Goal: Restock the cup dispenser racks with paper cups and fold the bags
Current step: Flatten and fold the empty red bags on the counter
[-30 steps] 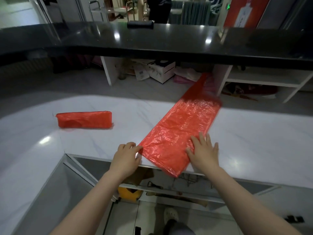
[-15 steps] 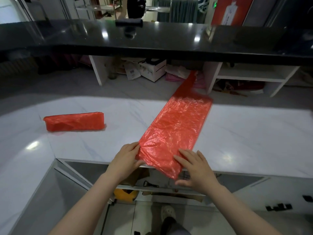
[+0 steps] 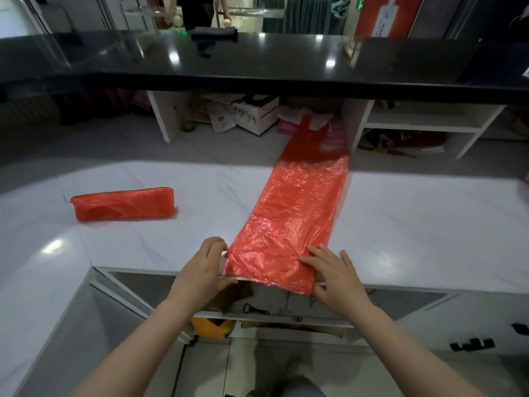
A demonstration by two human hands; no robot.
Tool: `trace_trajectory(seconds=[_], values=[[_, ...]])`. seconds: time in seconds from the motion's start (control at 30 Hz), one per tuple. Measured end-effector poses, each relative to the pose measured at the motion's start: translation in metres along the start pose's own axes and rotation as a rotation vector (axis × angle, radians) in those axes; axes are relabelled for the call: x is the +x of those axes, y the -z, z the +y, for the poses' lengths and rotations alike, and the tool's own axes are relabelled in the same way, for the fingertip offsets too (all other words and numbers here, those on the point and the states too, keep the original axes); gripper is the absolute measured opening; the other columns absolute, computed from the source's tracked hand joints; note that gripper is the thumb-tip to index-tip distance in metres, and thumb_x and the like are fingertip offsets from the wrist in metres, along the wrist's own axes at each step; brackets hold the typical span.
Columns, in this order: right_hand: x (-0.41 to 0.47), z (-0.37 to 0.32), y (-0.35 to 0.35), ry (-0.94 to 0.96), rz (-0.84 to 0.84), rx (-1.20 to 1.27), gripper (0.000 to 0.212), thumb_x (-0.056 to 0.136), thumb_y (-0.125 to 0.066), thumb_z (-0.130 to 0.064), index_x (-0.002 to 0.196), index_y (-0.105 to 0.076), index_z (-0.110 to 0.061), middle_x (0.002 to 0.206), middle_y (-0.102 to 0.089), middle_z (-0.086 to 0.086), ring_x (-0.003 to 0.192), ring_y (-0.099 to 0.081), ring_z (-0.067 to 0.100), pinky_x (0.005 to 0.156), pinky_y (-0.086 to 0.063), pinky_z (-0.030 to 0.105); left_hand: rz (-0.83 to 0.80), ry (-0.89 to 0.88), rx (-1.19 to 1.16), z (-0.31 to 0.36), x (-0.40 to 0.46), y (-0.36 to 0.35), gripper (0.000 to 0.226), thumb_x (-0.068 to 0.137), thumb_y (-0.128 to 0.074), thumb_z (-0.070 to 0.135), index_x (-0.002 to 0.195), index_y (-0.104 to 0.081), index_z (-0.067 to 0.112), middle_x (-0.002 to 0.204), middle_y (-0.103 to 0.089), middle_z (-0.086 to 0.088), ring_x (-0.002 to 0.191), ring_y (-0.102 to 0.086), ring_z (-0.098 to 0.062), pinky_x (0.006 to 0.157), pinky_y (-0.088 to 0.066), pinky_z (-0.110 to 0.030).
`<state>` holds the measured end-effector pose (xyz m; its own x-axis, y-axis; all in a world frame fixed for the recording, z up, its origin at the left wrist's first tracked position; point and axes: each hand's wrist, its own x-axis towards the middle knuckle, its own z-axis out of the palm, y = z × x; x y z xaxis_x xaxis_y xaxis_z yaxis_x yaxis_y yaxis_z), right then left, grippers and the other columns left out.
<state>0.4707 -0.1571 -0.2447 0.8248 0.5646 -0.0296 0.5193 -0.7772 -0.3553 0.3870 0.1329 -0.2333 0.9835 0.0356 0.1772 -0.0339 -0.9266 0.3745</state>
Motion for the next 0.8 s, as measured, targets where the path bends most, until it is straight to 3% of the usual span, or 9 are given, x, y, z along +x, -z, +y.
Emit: trace_trajectory(seconds=[0.13, 0.27, 0.3, 0.37, 0.4, 0.47, 0.53, 0.6, 0.8], values=[[0.004, 0.005, 0.006, 0.048, -0.021, 0.043, 0.054, 0.084, -0.063, -0.037, 0.134, -0.042, -0.042, 0.153, -0.025, -0.019, 0.144, -0.008, 0.003, 0.117, 0.007, 0.04, -0.08, -0.23, 0.204, 0.005, 0.01, 0.004, 0.102, 0.055, -0.088, 0.045, 0.141, -0.039, 0.021, 0.15, -0.037, -0.012, 0.125, -0.049, -0.034, 0.089, -0.052, -0.046], [0.004, 0.016, 0.015, 0.032, 0.03, 0.015, 0.064, 0.078, -0.064, -0.032, 0.137, -0.04, -0.037, 0.147, -0.019, -0.023, 0.146, -0.003, 0.011, 0.116, 0.009, 0.042, -0.235, -0.333, 0.285, 0.013, 0.033, 0.003, 0.093, 0.07, -0.066, 0.065, 0.148, -0.027, 0.032, 0.158, -0.014, 0.002, 0.142, -0.026, -0.027, 0.108, -0.035, -0.041], [0.003, 0.018, 0.018, 0.036, 0.067, 0.002, 0.066, 0.075, -0.067, -0.03, 0.136, -0.042, -0.034, 0.145, -0.023, -0.021, 0.145, -0.009, 0.016, 0.117, 0.004, 0.046, -0.278, -0.303, 0.268, 0.014, 0.037, 0.001, 0.091, 0.074, -0.057, 0.07, 0.149, -0.019, 0.037, 0.158, -0.003, 0.008, 0.145, -0.016, -0.023, 0.112, -0.028, -0.039], [0.003, 0.015, 0.021, 0.13, 0.189, -0.002, 0.059, 0.065, -0.075, -0.02, 0.122, -0.059, -0.023, 0.132, -0.049, -0.006, 0.129, -0.042, 0.027, 0.109, -0.029, 0.055, -0.312, -0.273, 0.234, 0.015, 0.043, -0.004, 0.086, 0.077, -0.044, 0.077, 0.148, -0.012, 0.042, 0.155, 0.006, 0.015, 0.146, -0.009, -0.018, 0.114, -0.02, -0.035], [0.004, 0.013, 0.021, 0.194, 0.273, -0.001, 0.05, 0.061, -0.077, -0.013, 0.11, -0.066, -0.018, 0.116, -0.06, 0.0, 0.11, -0.055, 0.028, 0.095, -0.044, 0.05, -0.315, -0.272, 0.212, 0.016, 0.045, -0.004, 0.082, 0.078, -0.039, 0.077, 0.148, -0.012, 0.043, 0.155, 0.005, 0.016, 0.146, -0.01, -0.017, 0.113, -0.02, -0.035], [0.007, 0.007, 0.02, 0.282, 0.404, -0.015, 0.035, 0.057, -0.082, -0.003, 0.088, -0.071, -0.015, 0.088, -0.065, 0.0, 0.082, -0.06, 0.023, 0.076, -0.048, 0.036, -0.286, -0.296, 0.183, 0.019, 0.048, -0.003, 0.07, 0.085, -0.038, 0.069, 0.147, -0.02, 0.043, 0.158, -0.01, 0.011, 0.144, -0.021, -0.018, 0.111, -0.028, -0.037], [0.01, 0.002, 0.02, 0.318, 0.442, -0.034, 0.027, 0.058, -0.086, -0.004, 0.077, -0.072, -0.017, 0.078, -0.066, -0.005, 0.073, -0.061, 0.02, 0.075, -0.046, 0.031, -0.211, -0.356, 0.212, 0.022, 0.05, -0.001, 0.054, 0.092, -0.037, 0.055, 0.142, -0.039, 0.035, 0.153, -0.032, 0.002, 0.136, -0.039, -0.022, 0.106, -0.039, -0.037], [0.01, 0.002, 0.019, 0.34, 0.444, -0.057, 0.02, 0.063, -0.087, -0.013, 0.077, -0.075, -0.02, 0.076, -0.068, -0.008, 0.072, -0.064, 0.017, 0.08, -0.048, 0.032, -0.262, -0.356, 0.253, 0.022, 0.053, 0.001, 0.059, 0.092, -0.02, 0.057, 0.14, -0.045, 0.032, 0.152, -0.034, 0.001, 0.136, -0.039, -0.023, 0.109, -0.033, -0.037], [-0.004, 0.01, 0.017, 0.285, 0.404, -0.081, 0.036, 0.053, -0.091, -0.01, 0.086, -0.078, -0.018, 0.093, -0.074, -0.001, 0.09, -0.07, 0.022, 0.084, -0.054, 0.044, -0.398, -0.219, 0.303, 0.003, 0.057, -0.013, 0.073, 0.078, 0.009, 0.078, 0.144, 0.014, 0.047, 0.156, 0.008, 0.015, 0.147, -0.001, -0.013, 0.117, 0.002, -0.038]])
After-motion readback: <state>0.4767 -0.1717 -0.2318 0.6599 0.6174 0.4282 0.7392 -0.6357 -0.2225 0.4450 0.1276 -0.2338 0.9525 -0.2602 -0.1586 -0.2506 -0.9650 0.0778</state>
